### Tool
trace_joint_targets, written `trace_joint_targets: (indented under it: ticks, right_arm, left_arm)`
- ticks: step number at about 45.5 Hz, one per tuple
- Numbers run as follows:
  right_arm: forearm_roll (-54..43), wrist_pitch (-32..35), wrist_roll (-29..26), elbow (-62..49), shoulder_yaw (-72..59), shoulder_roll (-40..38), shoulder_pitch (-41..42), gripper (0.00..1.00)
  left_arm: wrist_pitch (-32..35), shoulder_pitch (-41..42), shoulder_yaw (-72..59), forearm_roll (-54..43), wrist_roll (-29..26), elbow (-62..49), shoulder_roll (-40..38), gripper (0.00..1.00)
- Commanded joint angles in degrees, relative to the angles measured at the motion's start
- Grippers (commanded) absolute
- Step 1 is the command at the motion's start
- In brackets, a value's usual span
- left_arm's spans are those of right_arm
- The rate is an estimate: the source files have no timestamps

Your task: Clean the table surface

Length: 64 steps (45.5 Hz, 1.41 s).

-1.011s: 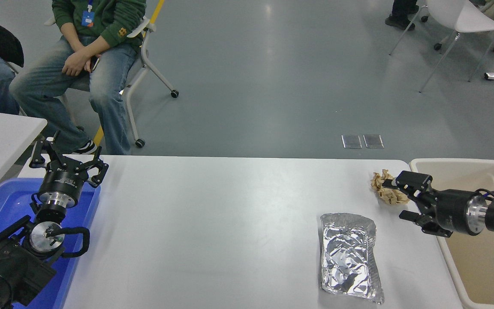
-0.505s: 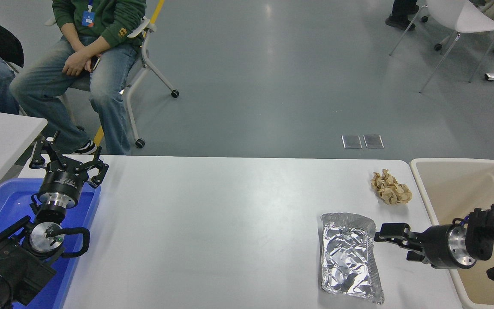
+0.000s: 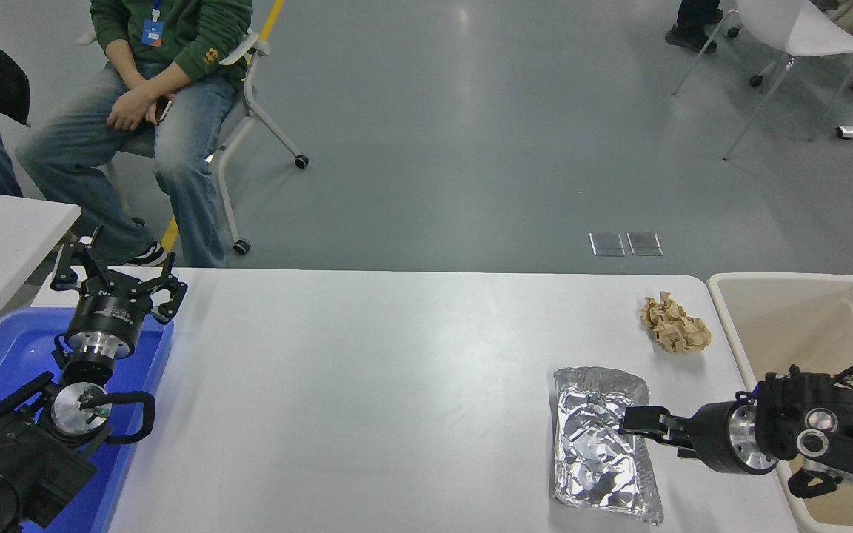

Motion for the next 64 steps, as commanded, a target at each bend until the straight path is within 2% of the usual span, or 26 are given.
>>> trace_joint_targets:
  ticks: [1,16,18,21,27,29,32,37,42,47,54,55,64]
  right_arm:
    - [-4.0,-0.3,0.0,-3.8,-2.5,2.1,0.7,0.99]
    - [-4.1,-0.3,0.4,-9.9,-2.5,8.6,0.7,0.97]
    - [-4.1,-0.3,0.4,-10.6,-2.5,9.5,0.7,0.94]
    - [-4.2,-0.3,0.6,-11.2,-2.6,10.6,0.7,0.87]
    - [-4.2,-0.3,1.1,-11.2,-3.4,10.7,1.3,0.80]
    - [-4.1,-0.3,1.9,-11.2,-4.6,10.8,2.3,0.71]
    - [-3.6,-0.3,2.1,-11.3,-5.6,10.7,3.0,0.53]
    - [-3.4,-0.2,2.1,-11.2,-6.1,10.2,3.7,0.44]
    - [-3.5,-0.3,2.1,-11.2,-6.2,10.1,3.6,0.25]
    - [-3.5,-0.3,2.4,-11.2,-6.1,9.4,3.7,0.13]
    - [-3.8,-0.2,3.0,-11.1,-6.1,8.4,3.8,0.05]
    - [-3.9,-0.1,3.0,-11.0,-6.1,8.1,3.8,0.01]
    - [-4.2,0.2,2.7,-10.5,-6.2,7.3,3.8,0.00]
  left_arm:
    - [0.0,0.0,0.0,0.0,0.0,0.0,0.0,1.00]
    - [0.0,-0.1,0.0,0.0,0.0,0.0,0.0,1.00]
    - [0.0,-0.1,0.0,0.0,0.0,0.0,0.0,1.00]
    - [0.0,0.0,0.0,0.0,0.0,0.0,0.0,1.00]
    - [0.0,0.0,0.0,0.0,0.0,0.0,0.0,1.00]
    - [0.0,0.0,0.0,0.0,0.0,0.0,0.0,1.00]
    - [0.0,-0.1,0.0,0.0,0.0,0.0,0.0,1.00]
    - [0.0,0.0,0.0,0.0,0.0,0.0,0.0,1.00]
    - [0.0,0.0,0.0,0.0,0.0,0.0,0.0,1.00]
    - [0.0,0.0,0.0,0.0,0.0,0.0,0.0,1.00]
    - [0.0,0.0,0.0,0.0,0.0,0.0,0.1,1.00]
    - [0.0,0.0,0.0,0.0,0.0,0.0,0.0,1.00]
    - [0.0,0.0,0.0,0.0,0.0,0.0,0.0,1.00]
